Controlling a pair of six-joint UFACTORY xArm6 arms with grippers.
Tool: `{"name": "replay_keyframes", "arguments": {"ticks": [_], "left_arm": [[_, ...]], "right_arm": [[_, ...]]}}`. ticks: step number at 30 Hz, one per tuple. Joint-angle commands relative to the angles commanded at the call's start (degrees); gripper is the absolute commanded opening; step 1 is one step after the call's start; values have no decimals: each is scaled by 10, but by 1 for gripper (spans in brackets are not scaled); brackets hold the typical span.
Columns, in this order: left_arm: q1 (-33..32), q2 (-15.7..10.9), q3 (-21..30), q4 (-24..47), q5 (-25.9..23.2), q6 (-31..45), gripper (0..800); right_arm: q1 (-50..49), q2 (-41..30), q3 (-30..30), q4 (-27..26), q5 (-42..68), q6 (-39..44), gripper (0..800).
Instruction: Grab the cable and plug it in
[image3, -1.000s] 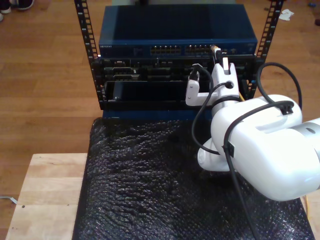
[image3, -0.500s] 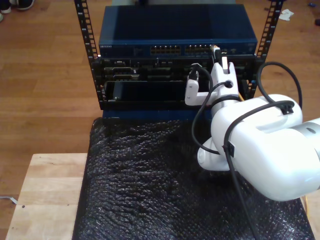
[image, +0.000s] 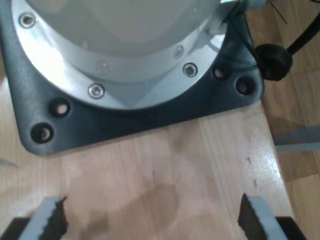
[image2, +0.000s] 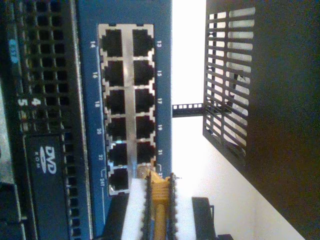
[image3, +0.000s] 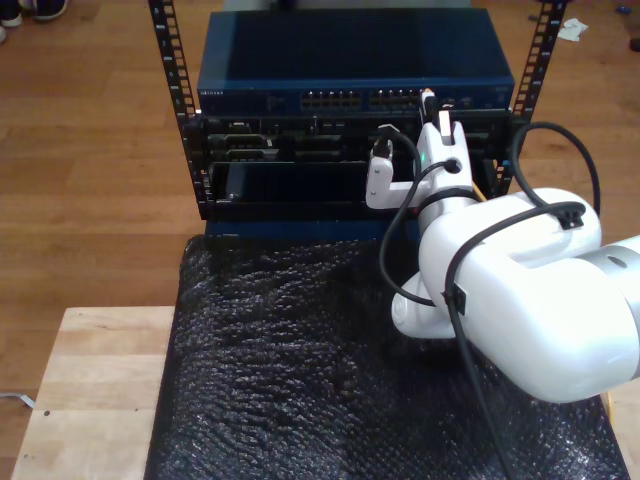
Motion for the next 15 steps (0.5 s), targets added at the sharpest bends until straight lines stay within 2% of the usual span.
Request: {"name": "replay_keyframes", "arguments": {"ticks": [15], "left_arm": [[1, 0, 0, 0, 0, 0, 800]], "right_arm": [[-2, 5, -1, 0, 1, 1, 0]]}}
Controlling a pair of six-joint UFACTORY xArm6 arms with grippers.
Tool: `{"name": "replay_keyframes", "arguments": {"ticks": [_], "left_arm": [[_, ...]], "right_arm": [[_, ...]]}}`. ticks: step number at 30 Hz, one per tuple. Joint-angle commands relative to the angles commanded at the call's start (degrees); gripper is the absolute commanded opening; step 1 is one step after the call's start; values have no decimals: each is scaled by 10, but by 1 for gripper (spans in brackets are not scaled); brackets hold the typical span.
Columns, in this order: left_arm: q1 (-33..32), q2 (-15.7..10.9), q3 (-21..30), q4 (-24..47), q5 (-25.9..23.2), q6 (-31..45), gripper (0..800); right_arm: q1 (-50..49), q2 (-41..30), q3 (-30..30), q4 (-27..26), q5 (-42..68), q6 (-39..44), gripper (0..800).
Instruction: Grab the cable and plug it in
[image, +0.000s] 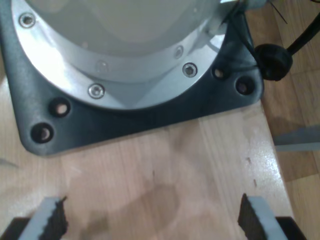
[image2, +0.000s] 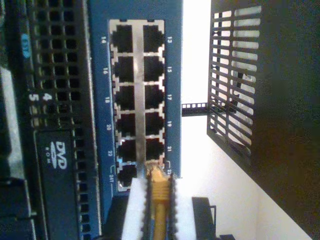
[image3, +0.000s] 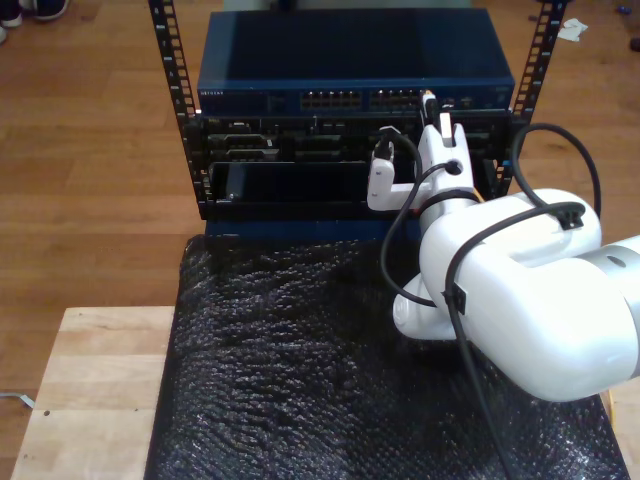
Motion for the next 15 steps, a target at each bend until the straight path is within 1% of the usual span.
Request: {"name": "replay_keyframes", "arguments": {"ticks": [5, 11, 15], "left_arm": [[0, 0, 0, 0, 0, 0, 800], [0, 0, 0, -1, 0, 0, 799], [0, 0, 0, 0, 0, 0, 799]], "right_arm": [[0, 4, -4, 0, 0, 0, 0], [-1, 15, -27, -1, 9, 0, 0], [-1, 18, -32, -1, 12, 0, 0]]}}
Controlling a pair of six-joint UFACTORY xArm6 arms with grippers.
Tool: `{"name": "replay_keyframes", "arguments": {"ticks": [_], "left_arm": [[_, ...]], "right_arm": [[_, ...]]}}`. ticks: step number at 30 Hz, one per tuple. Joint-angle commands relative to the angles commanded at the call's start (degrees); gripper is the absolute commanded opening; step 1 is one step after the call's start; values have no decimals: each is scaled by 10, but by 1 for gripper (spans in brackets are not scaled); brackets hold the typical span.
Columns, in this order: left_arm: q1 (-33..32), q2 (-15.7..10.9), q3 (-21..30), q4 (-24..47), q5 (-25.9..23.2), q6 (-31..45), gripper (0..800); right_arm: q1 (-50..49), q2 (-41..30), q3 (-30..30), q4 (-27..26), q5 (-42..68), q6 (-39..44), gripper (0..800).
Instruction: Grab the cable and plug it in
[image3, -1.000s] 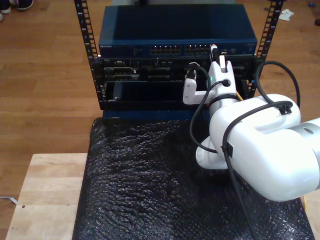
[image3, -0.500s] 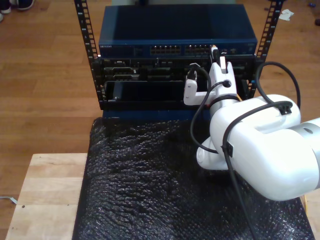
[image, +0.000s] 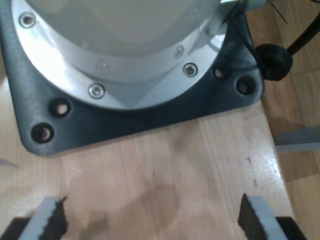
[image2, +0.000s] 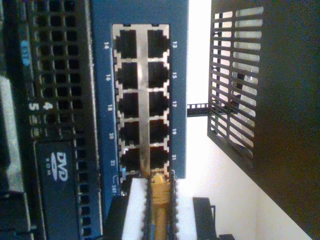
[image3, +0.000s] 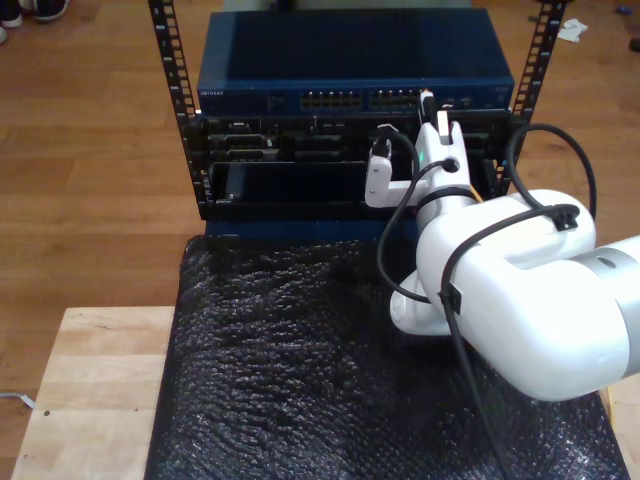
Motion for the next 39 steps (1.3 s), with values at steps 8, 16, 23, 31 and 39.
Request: {"name": "replay_keyframes", "arguments": {"ticks": [8, 16, 23, 31, 39], "left_arm": [[0, 0, 0, 0, 0, 0, 800], [0, 0, 0, 0, 0, 0, 800], [0, 0, 0, 0, 0, 0, 799], [0, 0, 0, 0, 0, 0, 800], [0, 0, 0, 0, 0, 0, 799]], "right_arm": [[-2, -1, 6, 0, -1, 3, 47], [2, -30, 37, -7, 2, 28, 293], [11, -90, 93, -7, 28, 55, 352], [11, -178, 182, -30, 107, 55, 435], [2, -292, 237, -39, 254, 55, 551]]}}
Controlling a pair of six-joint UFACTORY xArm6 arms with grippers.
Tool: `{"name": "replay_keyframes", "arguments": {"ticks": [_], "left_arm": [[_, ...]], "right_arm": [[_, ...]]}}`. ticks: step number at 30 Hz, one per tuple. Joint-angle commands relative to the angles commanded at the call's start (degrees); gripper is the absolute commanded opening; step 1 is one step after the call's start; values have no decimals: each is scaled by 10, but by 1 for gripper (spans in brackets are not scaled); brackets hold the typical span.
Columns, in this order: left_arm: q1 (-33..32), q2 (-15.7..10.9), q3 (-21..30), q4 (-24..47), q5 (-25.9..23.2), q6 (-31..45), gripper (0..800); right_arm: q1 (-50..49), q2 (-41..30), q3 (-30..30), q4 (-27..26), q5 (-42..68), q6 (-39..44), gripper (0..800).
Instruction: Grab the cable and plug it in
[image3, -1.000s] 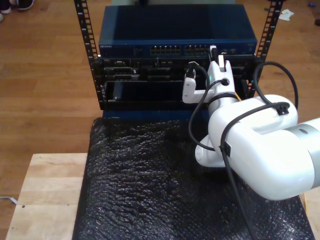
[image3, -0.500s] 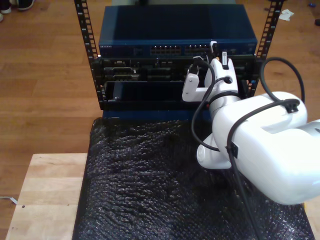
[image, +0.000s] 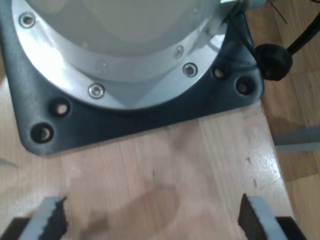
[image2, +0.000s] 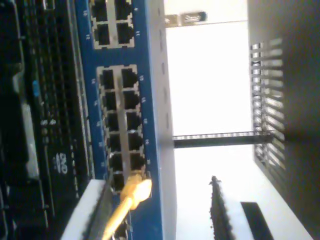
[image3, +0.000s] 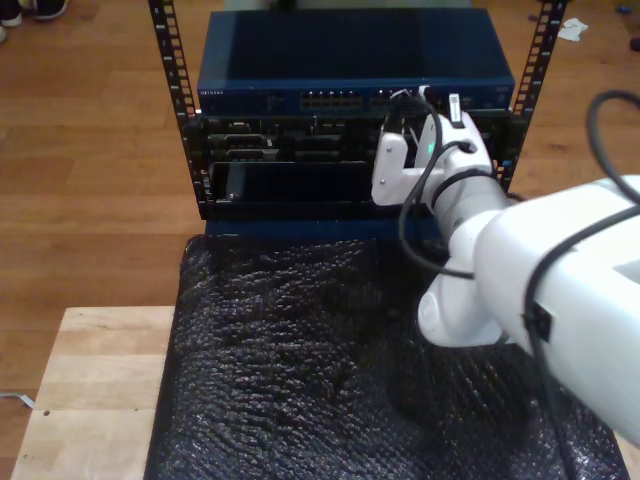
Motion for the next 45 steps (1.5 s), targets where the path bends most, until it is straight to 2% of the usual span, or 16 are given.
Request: {"name": "replay_keyframes", "arguments": {"ticks": [2, 11, 14, 18, 20, 24, 28, 41, 45], "left_arm": [[0, 0, 0, 0, 0, 0, 800], [0, 0, 0, 0, 0, 0, 799], [0, 0, 0, 0, 0, 0, 799], [0, 0, 0, 0, 0, 0, 799], [0, 0, 0, -1, 0, 0, 799], [0, 0, 0, 0, 0, 0, 799], [0, 0, 0, 0, 0, 0, 799], [0, 0, 0, 0, 0, 0, 799], [0, 0, 0, 0, 0, 0, 800]], "right_arm": [[-11, -27, 7, 0, 51, -1, 599], [-93, -123, 31, -32, 227, -22, 666], [-127, -149, 40, -61, 278, -28, 666], [-178, -193, 56, -126, 361, -31, 669], [-200, -207, 57, -150, 409, -31, 691], [-237, -231, 56, -179, 488, -32, 705], [-284, -239, 56, -211, 523, -46, 705], [-398, -251, 48, -210, 631, -134, 727], [-432, -251, 34, -207, 694, -159, 728]]}}
